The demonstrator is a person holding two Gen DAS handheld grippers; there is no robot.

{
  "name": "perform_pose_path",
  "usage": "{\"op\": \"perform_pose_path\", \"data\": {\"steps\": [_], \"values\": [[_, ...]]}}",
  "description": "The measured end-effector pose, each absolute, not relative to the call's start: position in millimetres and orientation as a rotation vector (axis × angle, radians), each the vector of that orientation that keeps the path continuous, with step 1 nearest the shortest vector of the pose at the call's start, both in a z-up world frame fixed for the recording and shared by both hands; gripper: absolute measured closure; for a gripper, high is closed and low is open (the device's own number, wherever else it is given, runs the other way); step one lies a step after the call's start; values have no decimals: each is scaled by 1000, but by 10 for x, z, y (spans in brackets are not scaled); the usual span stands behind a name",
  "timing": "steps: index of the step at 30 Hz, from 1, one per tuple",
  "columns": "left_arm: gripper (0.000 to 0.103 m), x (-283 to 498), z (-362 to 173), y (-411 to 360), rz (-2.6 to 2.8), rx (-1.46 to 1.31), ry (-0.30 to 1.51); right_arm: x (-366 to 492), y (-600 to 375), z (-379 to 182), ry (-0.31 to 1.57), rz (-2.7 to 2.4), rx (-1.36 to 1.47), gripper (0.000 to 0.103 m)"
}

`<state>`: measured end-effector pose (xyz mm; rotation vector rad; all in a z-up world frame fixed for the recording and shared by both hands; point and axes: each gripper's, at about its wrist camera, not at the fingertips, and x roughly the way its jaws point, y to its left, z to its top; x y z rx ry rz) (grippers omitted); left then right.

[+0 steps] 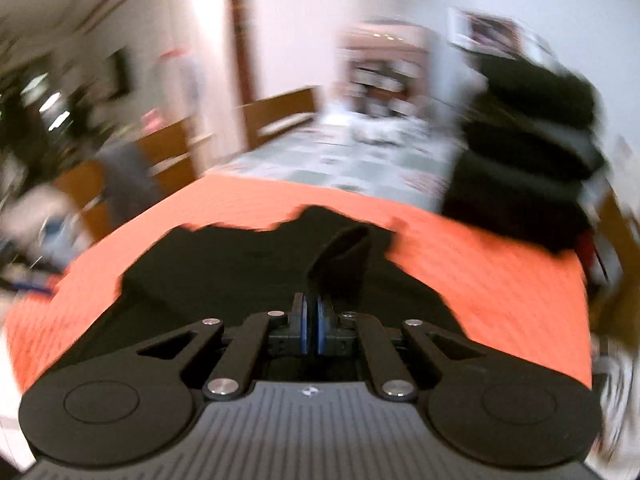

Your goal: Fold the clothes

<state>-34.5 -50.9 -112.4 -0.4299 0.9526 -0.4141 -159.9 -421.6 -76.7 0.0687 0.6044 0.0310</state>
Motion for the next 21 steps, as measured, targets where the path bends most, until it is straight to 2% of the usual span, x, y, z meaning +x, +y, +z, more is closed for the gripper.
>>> {"op": "perform_pose_path", "data": {"steps": [12,21], "values": [[23,-412,-1121,-306,-475,-593,942,-1317,-2676,-680,679,530,-260,97],[23,-584,-1341,-144,-428,-672,1007,-1297,-2106,-805,788,811,-394,97]]}}
